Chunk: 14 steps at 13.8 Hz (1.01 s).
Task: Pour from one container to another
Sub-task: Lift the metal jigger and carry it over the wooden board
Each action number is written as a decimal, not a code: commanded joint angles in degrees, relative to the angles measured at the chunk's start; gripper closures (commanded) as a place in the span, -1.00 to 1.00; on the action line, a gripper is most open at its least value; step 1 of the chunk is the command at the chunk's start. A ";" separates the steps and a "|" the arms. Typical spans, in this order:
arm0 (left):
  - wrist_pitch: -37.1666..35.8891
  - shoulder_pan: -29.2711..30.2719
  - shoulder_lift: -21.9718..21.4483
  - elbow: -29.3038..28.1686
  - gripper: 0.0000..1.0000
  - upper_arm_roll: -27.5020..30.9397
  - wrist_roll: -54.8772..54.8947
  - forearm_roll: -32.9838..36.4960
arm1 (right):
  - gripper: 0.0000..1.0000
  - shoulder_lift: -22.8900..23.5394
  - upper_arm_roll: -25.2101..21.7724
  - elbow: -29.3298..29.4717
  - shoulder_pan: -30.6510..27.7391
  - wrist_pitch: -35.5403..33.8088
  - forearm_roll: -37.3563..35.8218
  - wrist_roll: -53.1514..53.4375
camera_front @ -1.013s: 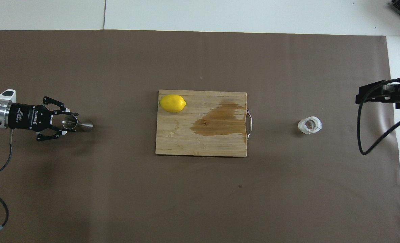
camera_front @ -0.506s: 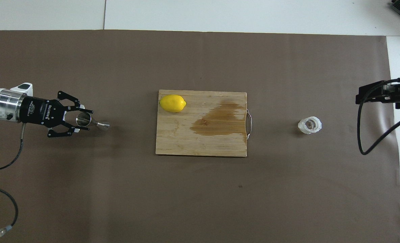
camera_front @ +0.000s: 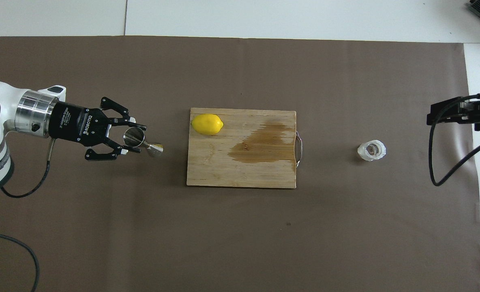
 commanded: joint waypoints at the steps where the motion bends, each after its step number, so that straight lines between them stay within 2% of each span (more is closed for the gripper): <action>1: 7.26 -5.15 -4.30 -5.96 1.00 0.83 -1.11 -5.87 | -1.00 -0.97 0.58 -1.08 -0.55 0.24 0.62 0.67; 4: 15.97 -11.56 -5.54 -8.69 1.00 0.83 -1.11 -12.55 | -1.00 -0.97 0.67 -1.08 -0.55 0.33 0.62 0.40; 8: 32.65 -22.10 -5.54 -10.71 1.00 0.83 -0.58 -20.90 | -1.00 -0.88 0.67 -1.08 -0.55 0.77 0.62 0.14; 10: 42.41 -28.00 -5.54 -12.65 1.00 0.83 1.78 -27.04 | -1.00 -0.97 0.67 -1.08 -0.63 0.77 0.62 0.14; 14: 53.42 -35.74 -4.93 -14.24 1.00 0.83 9.51 -39.61 | -1.00 -0.97 0.67 -1.17 -0.63 0.77 0.62 0.05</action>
